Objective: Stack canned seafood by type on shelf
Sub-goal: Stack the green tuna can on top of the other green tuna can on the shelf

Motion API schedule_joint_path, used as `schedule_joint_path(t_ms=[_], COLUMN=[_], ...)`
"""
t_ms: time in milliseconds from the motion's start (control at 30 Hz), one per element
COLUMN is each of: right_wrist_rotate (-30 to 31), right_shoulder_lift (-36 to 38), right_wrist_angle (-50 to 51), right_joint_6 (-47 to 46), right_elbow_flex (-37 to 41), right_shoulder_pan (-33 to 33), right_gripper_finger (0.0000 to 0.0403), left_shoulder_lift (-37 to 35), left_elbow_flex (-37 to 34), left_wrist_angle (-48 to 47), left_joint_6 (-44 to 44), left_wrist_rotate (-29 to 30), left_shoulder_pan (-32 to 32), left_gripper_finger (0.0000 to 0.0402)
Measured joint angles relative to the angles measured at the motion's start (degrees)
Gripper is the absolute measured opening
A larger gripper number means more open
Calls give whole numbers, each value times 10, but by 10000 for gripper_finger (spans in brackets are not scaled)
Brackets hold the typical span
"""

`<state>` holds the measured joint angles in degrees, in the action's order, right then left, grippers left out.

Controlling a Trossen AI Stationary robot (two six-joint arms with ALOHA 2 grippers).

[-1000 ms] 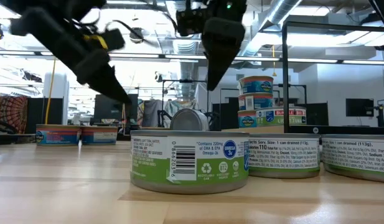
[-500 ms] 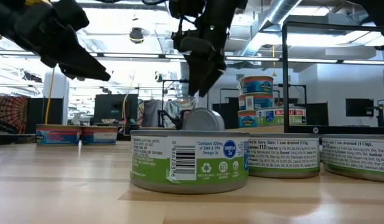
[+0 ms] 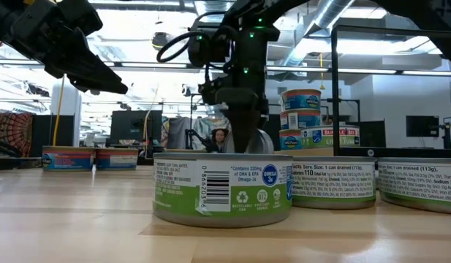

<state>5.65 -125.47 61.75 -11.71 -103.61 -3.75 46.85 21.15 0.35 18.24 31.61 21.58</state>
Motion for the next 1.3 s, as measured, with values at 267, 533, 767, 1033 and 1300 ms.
schedule_joint_path(t_ms=[267,533,767,1033,1300], right_wrist_rotate=[-21,-104,-150,-161,-164], right_shoulder_lift=[9,89,183,344,513], right_wrist_angle=[9,22,1,-125,-311], right_joint_6=[54,64,38,-80,-168], right_elbow_flex=[0,0,56,283,513], right_shoulder_pan=[-2,-6,11,12,5], right_gripper_finger=[151,151,159,152,172], left_shoulder_lift=[0,0,0,0,0], left_elbow_flex=[0,0,0,0,0], left_wrist_angle=[-6,-41,-39,-38,-17], left_joint_6=[-6,11,-3,-30,-45], left_wrist_rotate=[2,-1,-5,-2,-1], left_shoulder_pan=[0,0,0,0,0], left_gripper_finger=[185,185,185,185,185])
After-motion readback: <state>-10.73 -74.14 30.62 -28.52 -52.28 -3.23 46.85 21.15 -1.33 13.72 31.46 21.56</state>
